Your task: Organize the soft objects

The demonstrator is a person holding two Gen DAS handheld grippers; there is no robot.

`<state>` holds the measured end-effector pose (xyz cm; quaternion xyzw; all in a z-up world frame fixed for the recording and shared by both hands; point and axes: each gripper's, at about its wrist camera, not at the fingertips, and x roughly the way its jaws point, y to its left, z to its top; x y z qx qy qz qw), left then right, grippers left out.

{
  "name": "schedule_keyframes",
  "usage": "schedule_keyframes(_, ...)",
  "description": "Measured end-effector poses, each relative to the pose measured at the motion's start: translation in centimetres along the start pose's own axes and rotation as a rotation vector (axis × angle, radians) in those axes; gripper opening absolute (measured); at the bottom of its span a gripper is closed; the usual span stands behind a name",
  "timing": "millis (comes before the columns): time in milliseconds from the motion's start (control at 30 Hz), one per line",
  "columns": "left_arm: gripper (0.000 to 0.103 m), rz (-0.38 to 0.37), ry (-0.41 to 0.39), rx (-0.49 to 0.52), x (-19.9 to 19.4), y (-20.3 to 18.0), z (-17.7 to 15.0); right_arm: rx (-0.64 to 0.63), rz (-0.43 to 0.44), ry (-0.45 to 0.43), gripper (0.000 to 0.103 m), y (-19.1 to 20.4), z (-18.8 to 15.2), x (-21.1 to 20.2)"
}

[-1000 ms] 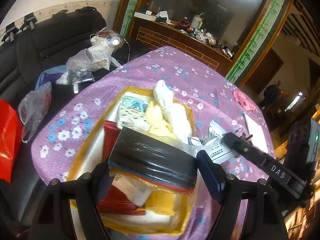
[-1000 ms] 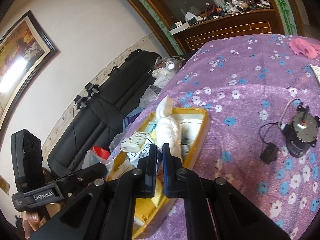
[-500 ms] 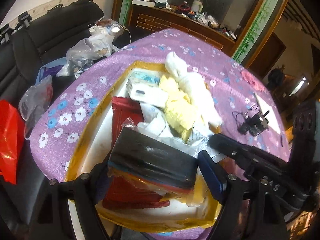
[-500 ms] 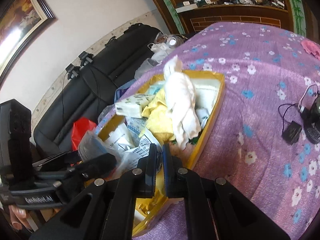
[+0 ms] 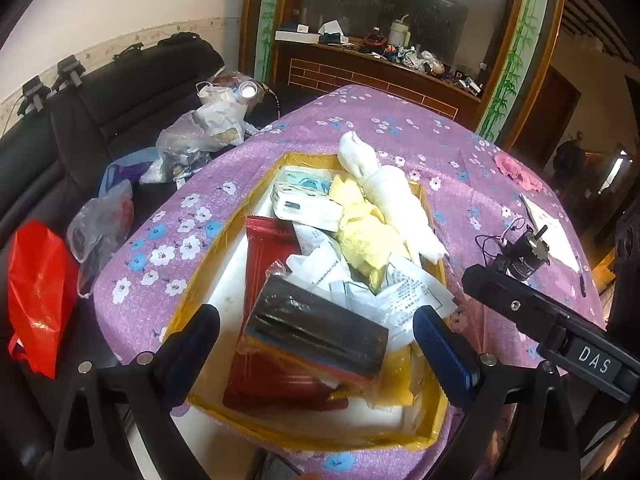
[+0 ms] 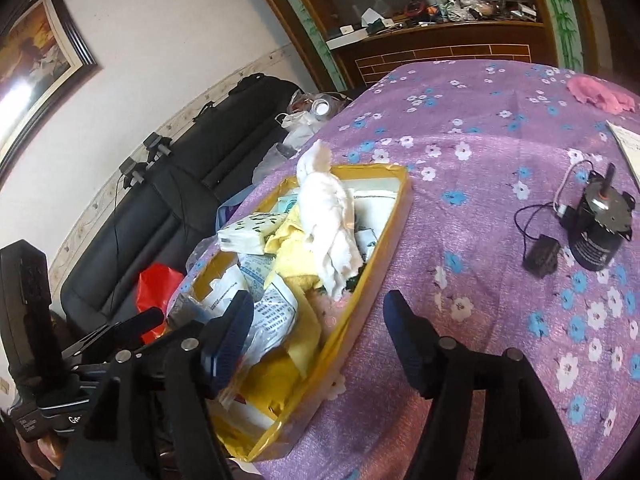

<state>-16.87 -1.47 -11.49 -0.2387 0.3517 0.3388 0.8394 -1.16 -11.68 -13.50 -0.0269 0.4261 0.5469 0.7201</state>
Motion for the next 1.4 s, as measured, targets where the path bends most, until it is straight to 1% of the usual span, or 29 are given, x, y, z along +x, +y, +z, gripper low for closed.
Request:
schedule_keyframes(267,0.099,0.024,-0.037,0.033,-1.9,-1.0,-0.7,0.003,0.010,-0.035,0.075,0.3,-0.5,-1.8)
schedule_keyframes(633,0.099,0.044,-0.065,0.036,-3.2,-1.1,-1.2,0.004,0.019,-0.047,0.076,0.8,-0.8,-2.6)
schedule_keyframes(1100,0.099,0.061,-0.055,0.036,-2.5,-1.0,-1.4,0.018,0.023,-0.030,0.076,0.6,-0.9,-2.1)
schedule_keyframes(1400,0.099,0.065,-0.058,0.071,-1.9,-1.6,-1.4,0.037,0.030,-0.011,0.076,0.1,-0.9,-1.2)
